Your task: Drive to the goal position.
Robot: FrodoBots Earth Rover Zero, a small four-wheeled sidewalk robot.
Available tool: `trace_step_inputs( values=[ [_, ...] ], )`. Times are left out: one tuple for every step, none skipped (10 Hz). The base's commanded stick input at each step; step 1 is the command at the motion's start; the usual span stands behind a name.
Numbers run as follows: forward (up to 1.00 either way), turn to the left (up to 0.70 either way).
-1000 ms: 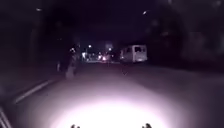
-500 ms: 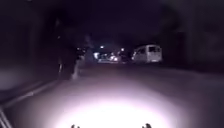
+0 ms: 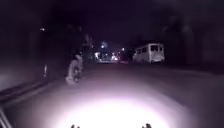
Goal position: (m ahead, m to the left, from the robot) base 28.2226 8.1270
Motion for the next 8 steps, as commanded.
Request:
trace_step_inputs(
  values=[
    [0.85,-0.34],
    [0.85,-0.34],
    [0.85,-0.01],
    [0.85,0.0],
    [0.85,0.0],
    [0.85,0.0],
    [0.85,0.0],
    [0.85,0.0]
  ],
)
